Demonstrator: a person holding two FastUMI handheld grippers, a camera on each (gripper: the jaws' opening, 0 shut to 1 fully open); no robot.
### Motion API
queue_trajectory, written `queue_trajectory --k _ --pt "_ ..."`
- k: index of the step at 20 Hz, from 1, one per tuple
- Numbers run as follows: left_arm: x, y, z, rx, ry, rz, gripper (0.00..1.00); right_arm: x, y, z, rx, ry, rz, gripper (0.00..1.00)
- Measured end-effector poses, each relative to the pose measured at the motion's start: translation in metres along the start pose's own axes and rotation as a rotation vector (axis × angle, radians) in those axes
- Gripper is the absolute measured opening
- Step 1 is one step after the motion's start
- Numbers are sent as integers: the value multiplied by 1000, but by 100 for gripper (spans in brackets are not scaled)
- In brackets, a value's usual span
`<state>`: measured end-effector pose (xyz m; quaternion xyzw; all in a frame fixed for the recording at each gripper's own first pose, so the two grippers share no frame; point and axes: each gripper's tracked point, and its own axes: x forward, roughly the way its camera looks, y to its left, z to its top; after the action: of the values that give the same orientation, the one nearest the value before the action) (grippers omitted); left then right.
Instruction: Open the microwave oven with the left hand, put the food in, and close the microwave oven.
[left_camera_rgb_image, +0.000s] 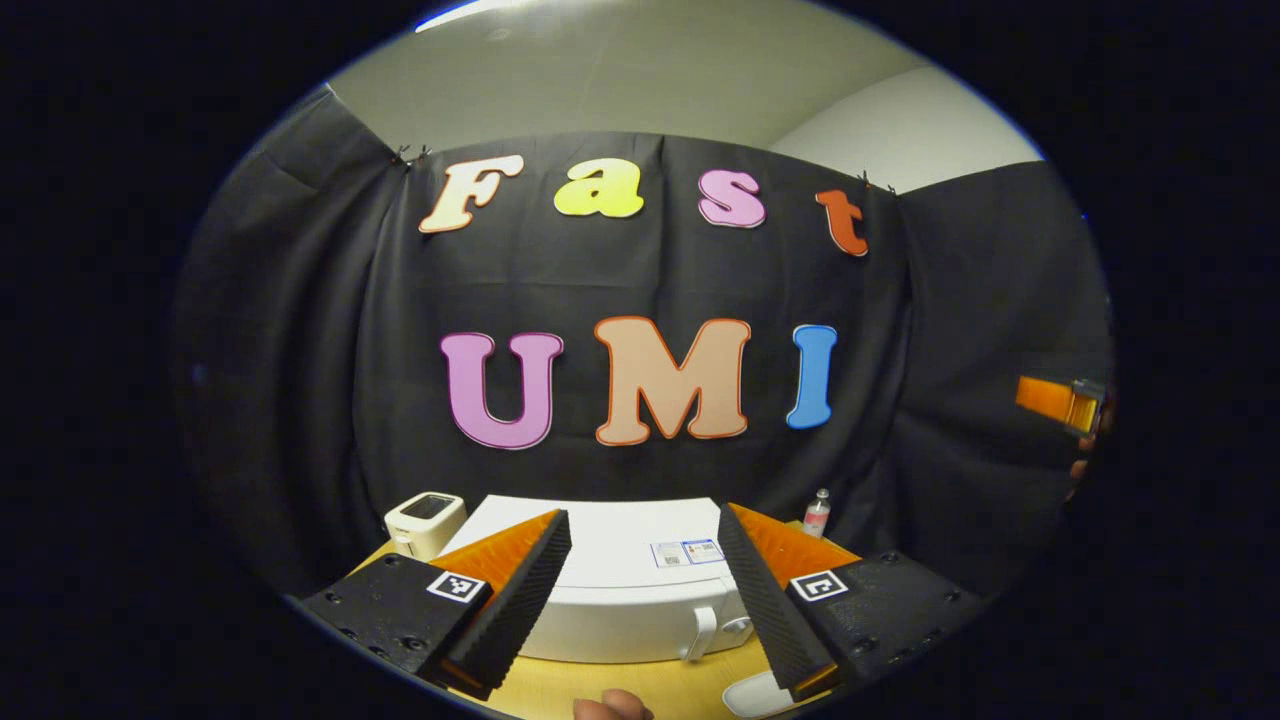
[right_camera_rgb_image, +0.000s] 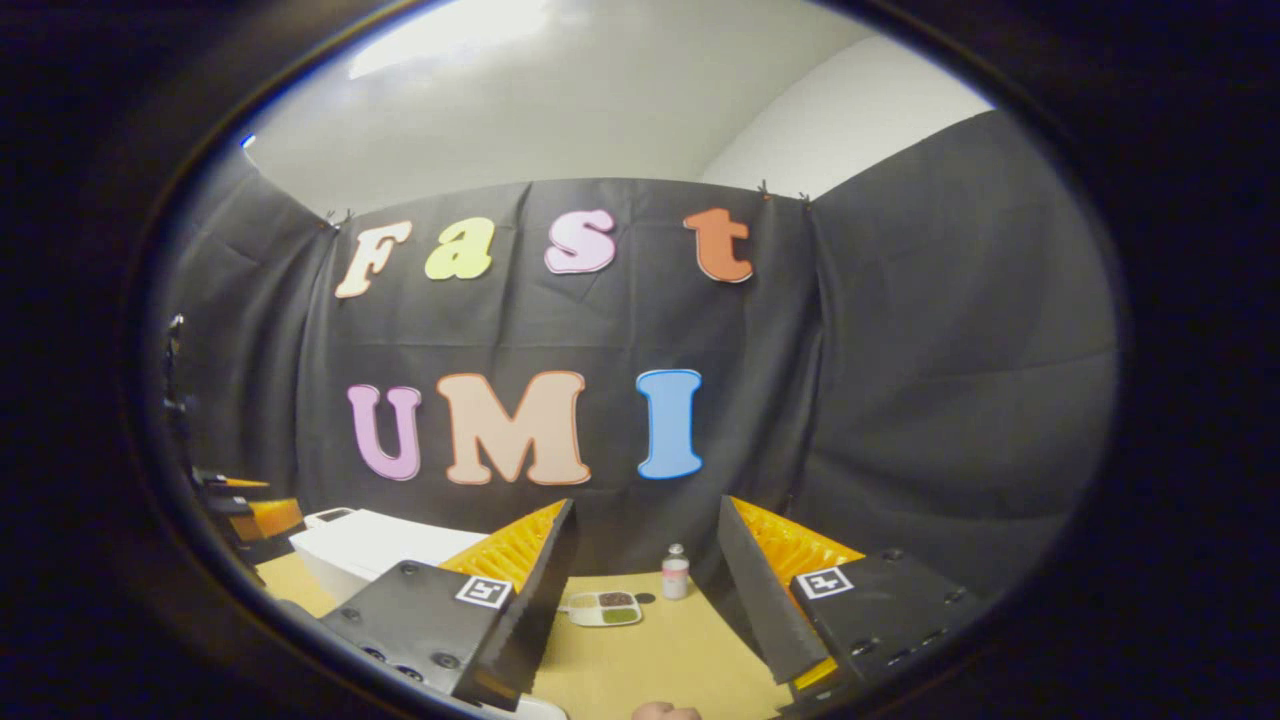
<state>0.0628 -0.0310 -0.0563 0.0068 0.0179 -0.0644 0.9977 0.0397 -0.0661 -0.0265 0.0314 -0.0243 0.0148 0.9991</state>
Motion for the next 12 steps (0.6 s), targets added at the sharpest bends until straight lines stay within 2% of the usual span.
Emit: queue_trajectory --k 3,4,5,9,10,12 --pt "-15 5 27 -17 -21 23 95 -1 17 -2 -1 -4 43 77" --pt "-20 3 35 -31 -37 19 96 -1 22 -5 -5 -4 52 87" --pt "-24 7 36 -35 -44 26 95 -3 26 -9 -3 2 61 77" --pt "-39 7 54 -30 -61 29 95 -6 39 -14 19 10 85 77" --pt "-41 6 57 -40 -64 27 93 -8 42 -14 25 12 90 77" --pt "-45 11 63 -52 -65 35 95 -10 48 -15 34 14 102 77"
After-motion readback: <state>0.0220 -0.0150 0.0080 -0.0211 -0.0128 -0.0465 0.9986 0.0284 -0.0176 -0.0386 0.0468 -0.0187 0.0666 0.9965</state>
